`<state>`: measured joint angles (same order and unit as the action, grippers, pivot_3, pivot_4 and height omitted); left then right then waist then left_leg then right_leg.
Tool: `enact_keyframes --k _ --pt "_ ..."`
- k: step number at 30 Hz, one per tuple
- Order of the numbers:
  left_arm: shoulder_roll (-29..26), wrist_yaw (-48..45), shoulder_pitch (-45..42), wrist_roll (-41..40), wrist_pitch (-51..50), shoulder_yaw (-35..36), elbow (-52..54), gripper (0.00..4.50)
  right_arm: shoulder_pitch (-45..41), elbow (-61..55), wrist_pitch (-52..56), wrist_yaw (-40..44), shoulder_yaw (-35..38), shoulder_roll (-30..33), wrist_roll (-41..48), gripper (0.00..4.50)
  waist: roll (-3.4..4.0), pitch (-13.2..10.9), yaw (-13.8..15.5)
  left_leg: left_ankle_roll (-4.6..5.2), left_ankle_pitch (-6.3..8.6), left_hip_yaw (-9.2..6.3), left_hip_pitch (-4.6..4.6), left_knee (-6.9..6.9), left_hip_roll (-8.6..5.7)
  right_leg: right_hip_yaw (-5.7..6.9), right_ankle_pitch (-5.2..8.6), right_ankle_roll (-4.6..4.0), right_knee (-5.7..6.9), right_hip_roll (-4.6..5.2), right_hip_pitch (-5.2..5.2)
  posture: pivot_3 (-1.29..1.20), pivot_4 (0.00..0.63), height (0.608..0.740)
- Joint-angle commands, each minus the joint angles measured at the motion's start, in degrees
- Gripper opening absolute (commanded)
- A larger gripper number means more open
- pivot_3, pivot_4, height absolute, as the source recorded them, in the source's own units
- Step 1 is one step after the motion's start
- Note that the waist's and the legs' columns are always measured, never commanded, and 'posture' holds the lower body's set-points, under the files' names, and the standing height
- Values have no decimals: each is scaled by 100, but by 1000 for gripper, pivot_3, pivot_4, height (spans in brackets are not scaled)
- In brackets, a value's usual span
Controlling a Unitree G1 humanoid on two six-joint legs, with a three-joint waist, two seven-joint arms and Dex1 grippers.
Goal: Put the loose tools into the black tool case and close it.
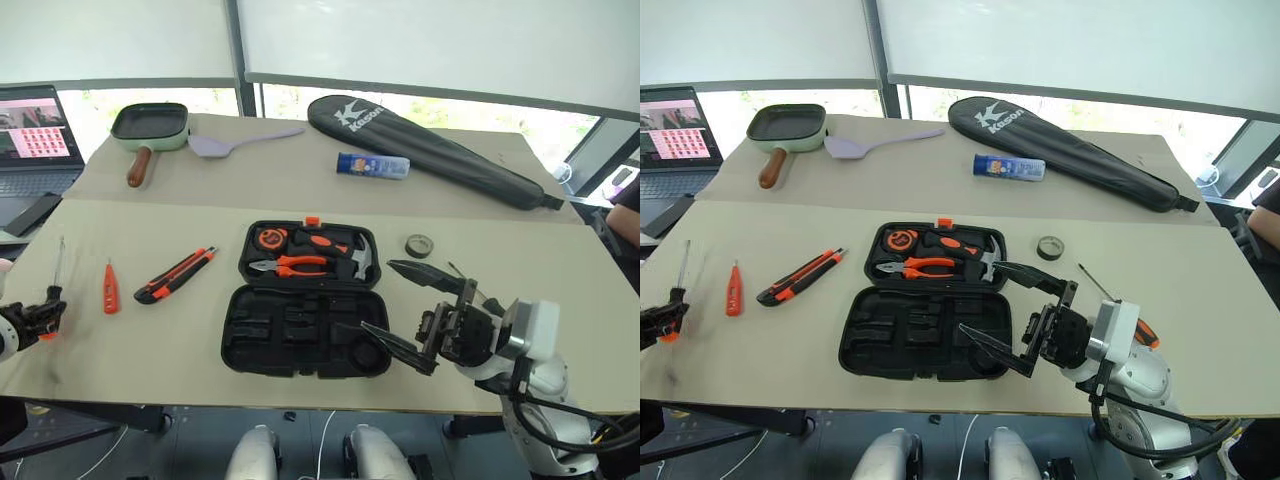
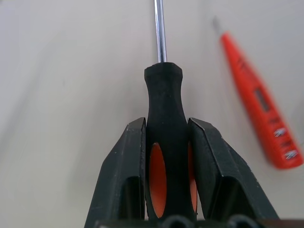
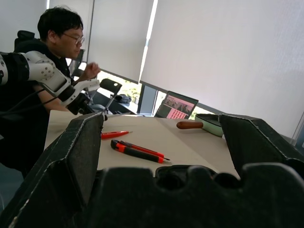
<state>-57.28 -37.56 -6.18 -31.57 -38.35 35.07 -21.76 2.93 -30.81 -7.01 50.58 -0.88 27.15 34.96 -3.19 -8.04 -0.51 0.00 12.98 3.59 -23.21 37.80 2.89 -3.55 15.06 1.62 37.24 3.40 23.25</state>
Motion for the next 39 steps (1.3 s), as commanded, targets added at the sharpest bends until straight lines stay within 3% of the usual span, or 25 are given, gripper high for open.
enact_keyframes --k 1,7,14,17,24,27,38,39 --pt "58 -905 -358 -64 1633 262 675 896 -96 -336 191 -140 387 205 209 4500 -1 -2 55 0 0 -2 -1 0 -2 2 0 0 -2 4 -2 0 150 740" --pt "-17 -2836 -634 414 2628 -1828 2240 896 157 -102 650 169 1068 1015 319 4500 1 2 147 5 3 2 -5 0 -16 1 -1 -2 -19 38 -16 0 150 740" --pt "633 -3310 -2013 1730 3012 -4147 2494 896 567 133 1350 496 1482 1734 389 4500 41 -18 94 22 -4 37 -18 7 -14 -18 -7 15 -17 -25 -10 0 150 740" --pt "738 -3529 -2392 2336 3458 -4768 2258 896 546 173 1543 487 1529 1812 380 4500 45 -21 24 22 -3 33 -18 7 -8 -31 -5 13 -15 -42 -6 0 150 740" --pt "885 -3751 -2784 2977 3588 -5343 1888 896 648 153 1626 608 1548 1734 342 4500 46 -23 4 22 -3 29 -21 10 -11 -33 -3 20 -15 -41 -8 0 150 740" --pt "1111 -3403 -2865 3420 3572 -5529 1626 896 784 109 1592 572 1586 1564 425 4500 47 -23 34 22 -3 28 -21 12 -12 -32 -3 23 -16 -39 -11 0 150 740" --pt "1570 -3164 -2895 3763 3240 -5611 1675 896 1220 -147 1640 690 1656 1393 492 4500 53 -25 138 23 -3 25 -25 44 -16 -30 -7 33 -12 -35 -22 0 150 740" --pt "1608 -3134 -2877 3715 3163 -5560 1712 1392 1231 -166 1656 692 1642 1376 504 4500 54 -25 138 23 -4 24 -25 46 -16 -30 -7 33 -12 -35 -23 0 150 740"
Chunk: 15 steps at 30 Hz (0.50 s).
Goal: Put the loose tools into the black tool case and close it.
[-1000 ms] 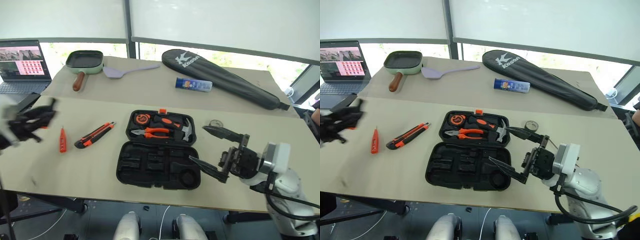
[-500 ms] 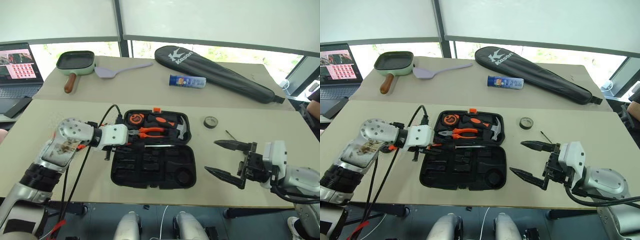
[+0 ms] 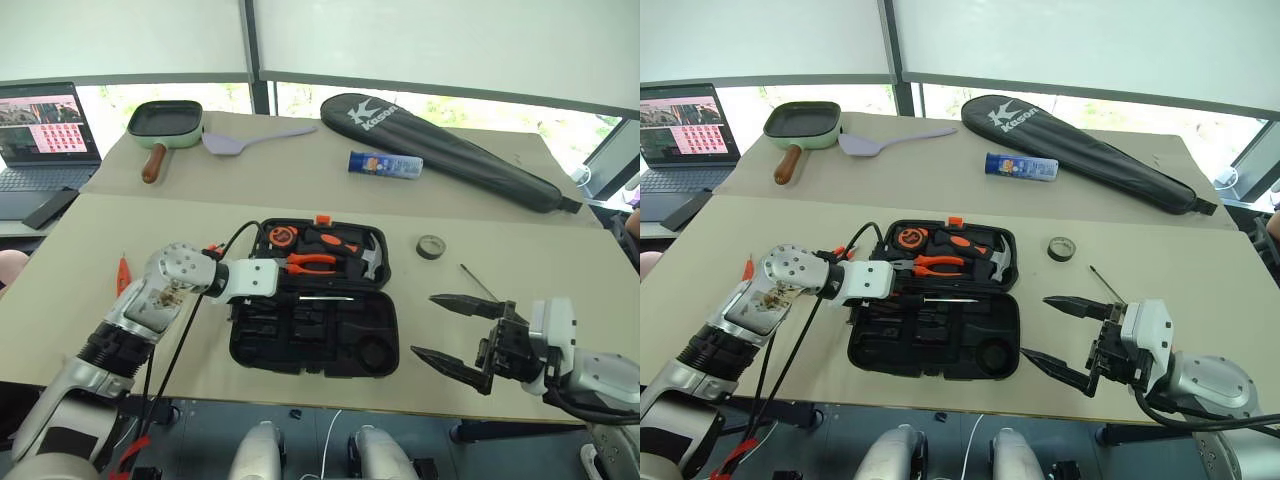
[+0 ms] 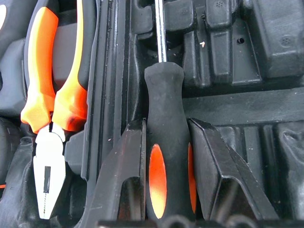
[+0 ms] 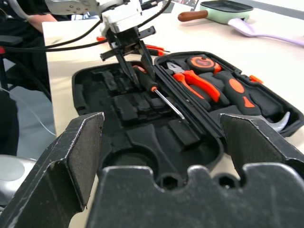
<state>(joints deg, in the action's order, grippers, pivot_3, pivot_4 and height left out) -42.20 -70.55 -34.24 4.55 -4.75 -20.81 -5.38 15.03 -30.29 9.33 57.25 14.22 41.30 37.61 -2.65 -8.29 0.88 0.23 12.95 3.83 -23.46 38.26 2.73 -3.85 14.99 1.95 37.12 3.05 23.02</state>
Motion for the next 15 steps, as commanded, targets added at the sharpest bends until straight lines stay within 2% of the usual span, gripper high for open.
enact_keyframes --k 1,4,6,11,14,15 --pt "128 185 -58 66 -249 65 102 1886 27 -229 32 27 123 -50 244 4500 2 1 1 0 0 0 0 2 0 0 0 1 0 0 -1 0 150 740" --pt "441 478 -20 -325 -90 449 142 2564 20 -262 92 -3 26 -80 278 4500 19 2 42 0 0 -4 15 11 -2 4 -2 3 0 4 -25 0 150 740" --pt "677 562 29 -772 -163 793 251 3220 -2 -283 137 -18 -34 -107 311 4500 18 0 42 1 0 -6 14 20 -2 6 -2 7 -3 5 -29 0 150 740" --pt "873 480 461 -1787 -507 1499 446 3220 -87 -304 249 -100 -138 -220 372 4500 23 0 -72 10 5 -16 -3 36 4 9 -3 8 1 2 -18 0 150 740" --pt "970 654 631 -1869 -566 1606 257 2495 -147 -296 284 -129 -194 -272 342 4500 25 -2 -92 13 8 -26 -1 35 6 8 -3 7 4 -1 -18 0 150 740" --pt "965 662 703 -1748 -427 1532 124 2106 -187 -282 294 -151 -218 -300 337 4500 25 -2 -91 13 8 -25 -1 36 5 9 -3 7 4 -1 -19 0 150 740"
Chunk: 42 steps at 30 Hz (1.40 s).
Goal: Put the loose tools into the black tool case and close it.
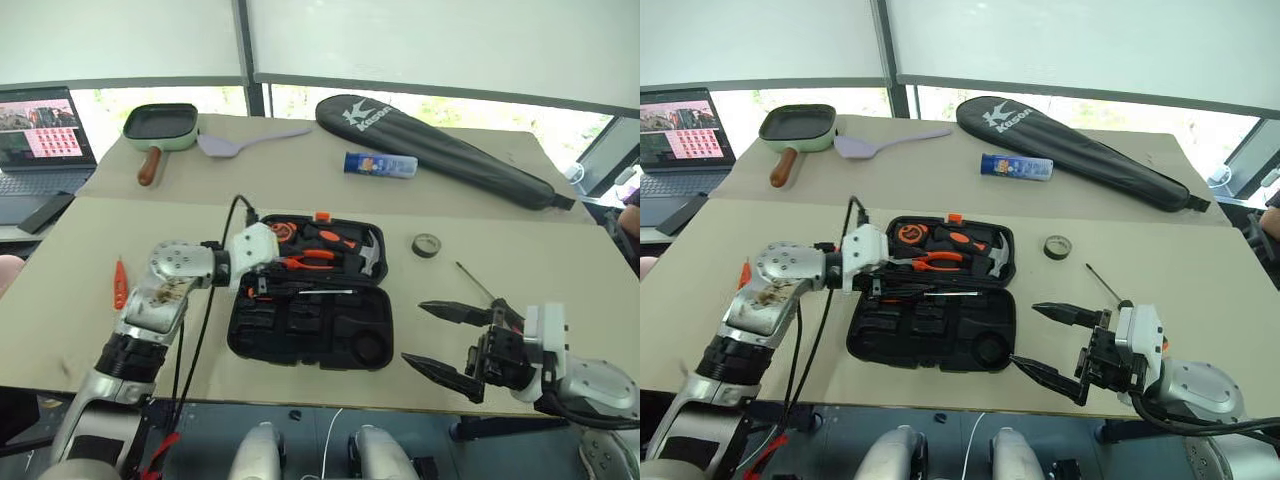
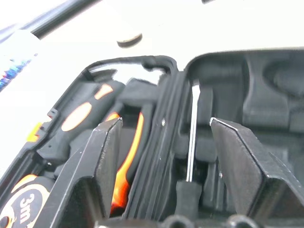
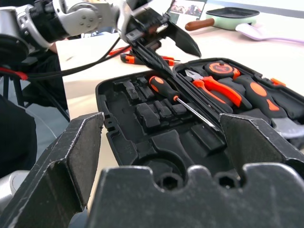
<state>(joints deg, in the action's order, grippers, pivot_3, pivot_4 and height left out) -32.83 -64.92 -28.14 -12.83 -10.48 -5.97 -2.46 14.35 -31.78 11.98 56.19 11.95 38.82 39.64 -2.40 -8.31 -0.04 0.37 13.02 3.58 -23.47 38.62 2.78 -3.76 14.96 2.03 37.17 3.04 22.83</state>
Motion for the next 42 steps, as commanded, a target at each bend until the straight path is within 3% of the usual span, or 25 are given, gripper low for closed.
enact_keyframes --k 1,4,6,19,24,28,32,33,37,42 --pt "78 144 152 42 216 7 -294 1757 -156 -122 37 -67 -11 -73 125 4500 0 0 2 0 0 1 0 1 -1 0 0 0 0 0 -1 0 150 740" --pt "233 261 215 141 343 -106 -548 543 -195 -117 51 -97 -16 -109 116 4500 0 0 27 0 0 6 2 4 -4 2 0 2 -3 2 -7 0 150 740" --pt "360 405 199 359 549 -241 -782 48 -186 -116 59 -115 12 -132 111 4500 -1 0 63 0 0 6 -1 8 -5 3 -1 3 -4 3 -7 0 150 740" --pt "441 514 159 1163 697 -1020 -1079 48 -107 -214 122 -244 52 -145 115 4500 4 3 77 1 2 6 21 9 -7 5 -2 5 -9 6 -33 0 150 740" --pt "664 650 88 748 688 -650 -1018 48 -23 -201 92 -482 221 -280 160 4500 9 6 88 2 2 5 25 9 -10 8 -1 7 -11 11 -42 0 150 740" --pt "419 -19 385 -716 921 545 -467 1136 656 97 -488 -418 1000 -450 -169 4500 8 5 70 5 4 3 11 9 -9 10 0 9 -11 16 -29 0 150 740" --pt "-116 -578 861 -1303 1179 1230 -121 2576 1223 633 -1275 -444 1760 -782 -569 4500 12 5 21 8 8 -7 -3 2 -3 9 1 6 -8 12 -6 0 150 740" --pt "-326 -747 1017 -1518 981 1397 -3 3111 1311 884 -1525 -540 1996 -917 -694 4500 16 6 17 8 8 -6 2 -1 -3 8 1 5 -8 12 -9 0 150 740" --pt "-903 -1390 1672 -1918 869 1832 52 4407 1785 1607 -2026 -594 2411 -1184 -1050 4500 26 4 -10 6 9 11 26 -10 4 6 9 2 -14 23 -25 0 150 740" --pt "-1219 -2198 2501 -2308 944 2131 166 4465 2424 1993 -2089 -568 2369 -1020 -1633 4500 42 2 -18 5 9 15 37 -32 5 6 34 -14 -15 35 -23 0 150 740"
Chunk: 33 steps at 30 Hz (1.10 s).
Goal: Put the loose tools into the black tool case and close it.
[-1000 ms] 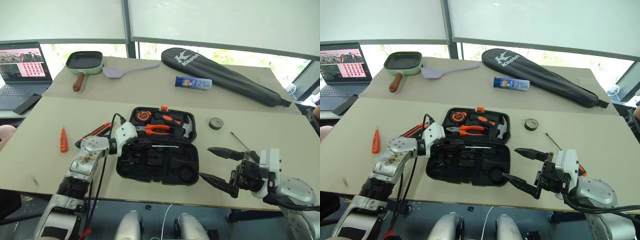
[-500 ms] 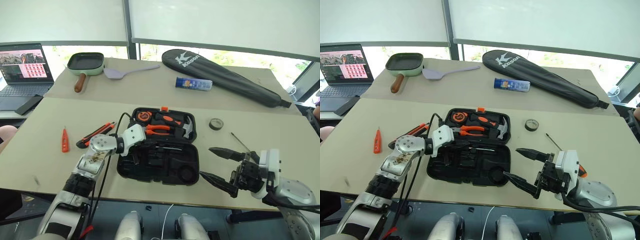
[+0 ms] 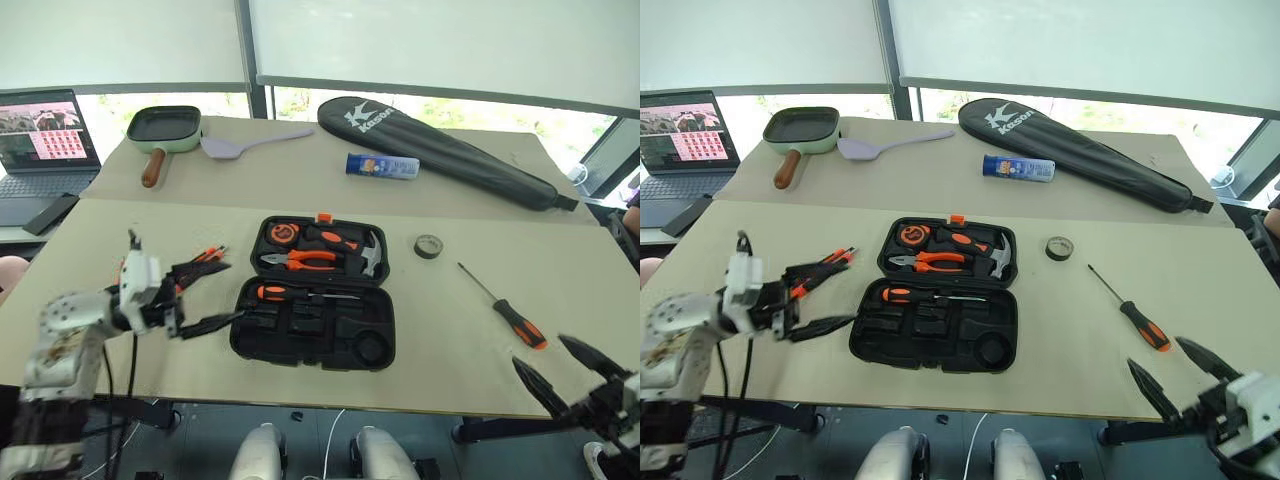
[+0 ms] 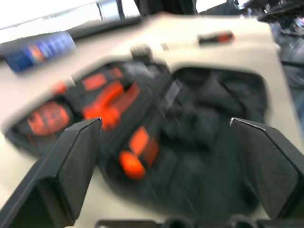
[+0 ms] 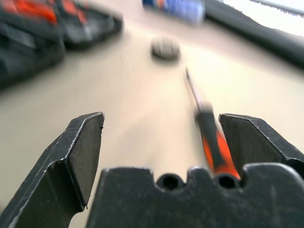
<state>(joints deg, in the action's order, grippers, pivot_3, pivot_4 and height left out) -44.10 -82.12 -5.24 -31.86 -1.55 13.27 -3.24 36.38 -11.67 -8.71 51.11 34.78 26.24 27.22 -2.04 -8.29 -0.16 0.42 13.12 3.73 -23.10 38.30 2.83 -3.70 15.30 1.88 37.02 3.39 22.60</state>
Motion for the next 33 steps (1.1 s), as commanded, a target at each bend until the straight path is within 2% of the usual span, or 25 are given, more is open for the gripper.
enact_keyframes --k 1,3,7,11,15,18,21,23,29,30,33 --pt "-97 -520 326 -459 0 207 360 4465 146 -139 337 -203 104 386 -321 4500 10 -1 -10 0 0 -5 -2 -1 2 -4 7 -14 0 4 6 0 150 740" --pt "-44 -482 424 -549 -109 170 570 4465 -89 -297 904 -295 123 707 -78 4500 10 -1 -35 0 0 -7 -1 -1 3 -15 13 -26 1 8 8 0 150 740" --pt "180 -93 356 -889 -608 1 1148 4465 -733 -228 1846 18 -118 1772 -43 4500 13 0 -76 2 -2 0 11 0 0 -34 2 -26 0 9 0 0 150 740" --pt "374 281 359 -1192 -1102 -166 1742 4465 -1747 357 2676 412 -828 2682 -154 4500 9 -3 -65 3 -2 0 19 0 0 -29 -17 10 -1 -3 -6 0 150 740" --pt "428 376 209 -1092 -1121 -310 1929 4465 -3154 1454 3044 492 -1803 3082 -685 4500 13 -5 -38 3 -2 9 6 -3 -10 -23 -13 11 -4 -20 0 0 150 740" --pt "441 419 41 -935 -1001 -456 2057 4465 -4114 2507 2864 628 -2541 3097 -1253 4500 12 -8 -56 4 -3 16 -10 0 -15 -25 -14 14 -4 -19 17 0 150 740" --pt "462 545 16 -986 -1068 -447 2171 4500 -4572 3180 2622 724 -2846 3049 -1532 3743 12 -7 -42 5 -3 17 -19 -1 -21 -25 -15 17 -5 -17 23 0 150 740" --pt "432 589 85 -978 -1056 -390 2225 4500 -4749 3358 2642 739 -2858 3004 -1532 3052 7 -7 -57 10 2 15 -17 -3 -18 -24 -15 18 -9 -17 16 0 150 740" --pt "420 668 370 -923 -962 -256 2185 4500 -4534 3399 2824 570 -2600 3111 -1459 1051 7 -7 -32 10 2 15 -10 -2 -19 -23 -20 26 -19 -13 3 0 150 740" --pt "385 731 370 -1033 -1158 -240 2197 4500 -4395 3308 2902 520 -2473 3196 -1446 918 7 -7 -14 10 2 15 -8 -2 -20 -20 -19 26 -20 -12 -1 0 150 740" --pt "356 849 314 -1195 -1425 -187 2203 4500 -4185 3024 2993 489 -2179 3291 -1339 921 8 -7 58 10 2 14 -9 -1 -20 -17 -18 30 -22 -4 -2 0 150 740"
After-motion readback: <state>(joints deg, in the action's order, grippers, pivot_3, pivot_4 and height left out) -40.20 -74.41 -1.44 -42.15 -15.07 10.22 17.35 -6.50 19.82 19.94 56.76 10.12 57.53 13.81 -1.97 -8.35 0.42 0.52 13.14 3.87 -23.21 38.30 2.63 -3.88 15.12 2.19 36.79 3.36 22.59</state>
